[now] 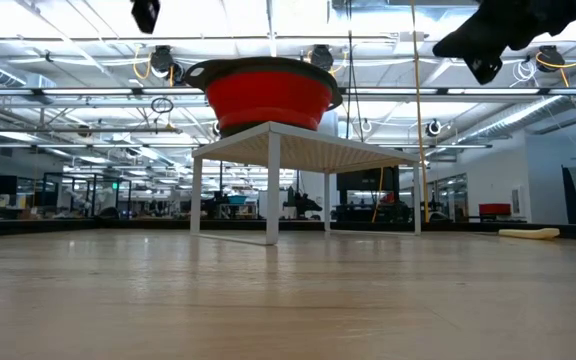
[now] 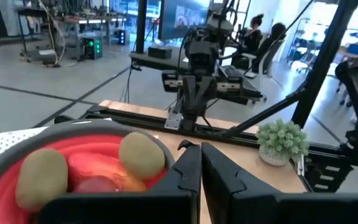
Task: Pick & Place Fruit
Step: Put the yellow table knife on the shelf
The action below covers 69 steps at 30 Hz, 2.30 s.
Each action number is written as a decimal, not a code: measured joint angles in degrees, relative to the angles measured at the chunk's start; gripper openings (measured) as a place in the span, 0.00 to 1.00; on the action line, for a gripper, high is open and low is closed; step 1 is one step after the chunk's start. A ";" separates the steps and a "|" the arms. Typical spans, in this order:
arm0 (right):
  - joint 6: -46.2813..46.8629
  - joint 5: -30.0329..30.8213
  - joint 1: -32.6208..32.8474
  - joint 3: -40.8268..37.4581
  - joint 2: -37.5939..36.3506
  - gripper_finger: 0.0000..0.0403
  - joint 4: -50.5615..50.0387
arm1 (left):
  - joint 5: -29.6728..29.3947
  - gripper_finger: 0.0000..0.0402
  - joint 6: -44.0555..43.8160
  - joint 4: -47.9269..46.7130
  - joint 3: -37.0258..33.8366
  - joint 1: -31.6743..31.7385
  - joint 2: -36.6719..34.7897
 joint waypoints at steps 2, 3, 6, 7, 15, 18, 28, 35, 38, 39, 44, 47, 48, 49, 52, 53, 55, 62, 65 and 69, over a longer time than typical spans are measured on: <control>0.97 0.11 -0.75 0.01 0.24 0.00 0.02 | 0.07 0.02 0.07 0.49 -2.28 0.00 -1.72; 1.80 0.11 -1.21 0.04 0.34 0.00 -0.14 | 0.07 0.02 -0.02 0.66 -3.18 0.00 -2.30; 4.28 0.11 -2.34 0.04 0.83 0.00 -0.72 | 0.09 0.02 -0.12 0.74 -5.75 0.00 -4.63; 4.49 0.08 -2.66 0.04 0.88 0.00 -0.85 | 0.09 0.02 -0.07 0.99 -6.34 0.00 -5.38; 7.04 1.59 -5.73 4.42 3.43 0.00 -8.92 | 0.09 0.02 1.46 0.93 -11.71 0.00 -12.04; 7.10 1.57 -7.16 7.39 5.12 0.00 -13.22 | 0.09 0.02 1.66 0.74 -13.74 0.00 -14.82; 9.02 1.55 -13.46 17.70 11.96 0.00 -30.09 | 0.07 0.02 2.73 1.96 -18.98 0.00 -21.65; 13.78 1.53 -19.45 23.03 18.51 0.00 -46.09 | 0.07 0.02 3.11 2.02 -21.13 0.83 -24.51; 15.07 1.34 -22.16 23.50 21.15 0.00 -51.01 | 0.10 0.02 3.12 1.93 -21.66 1.25 -25.48; 15.18 1.33 -23.05 23.50 21.95 0.00 -52.43 | 0.32 0.02 3.31 1.89 -21.66 1.40 -25.63; 15.14 1.21 -27.13 23.50 24.84 0.00 -56.89 | 2.51 0.02 5.07 2.07 -21.66 2.21 -25.98; 15.10 1.20 -29.01 22.84 25.24 0.01 -57.13 | 2.64 0.02 5.10 1.89 -21.66 2.68 -25.96; 15.10 1.15 -29.54 22.46 25.27 0.02 -57.12 | 2.67 0.02 5.12 1.88 -21.66 2.80 -25.94; 15.08 1.15 -30.01 21.99 25.27 0.02 -57.10 | 2.67 0.02 5.13 1.90 -21.66 2.90 -25.96; 15.91 1.11 -31.13 19.94 24.99 0.05 -57.10 | 3.13 0.02 5.15 1.88 -21.66 3.13 -25.94; 16.79 1.11 -31.40 19.10 24.99 0.07 -57.10 | 3.50 0.02 5.15 1.87 -21.66 3.23 -25.94; 18.73 1.10 -31.72 17.42 25.00 0.09 -57.13 | 4.51 0.02 5.14 1.83 -21.66 3.50 -25.94; 22.95 1.09 -31.74 13.11 24.99 0.24 -56.32 | 6.34 0.02 5.05 1.78 -21.66 4.79 -25.94; 24.21 1.09 -31.74 12.05 24.99 0.32 -56.04 | 7.78 0.02 5.02 1.78 -21.66 5.32 -25.94; 25.47 1.14 -31.74 11.08 24.99 0.43 -55.94 | 9.27 0.02 3.66 1.75 -21.66 5.82 -25.94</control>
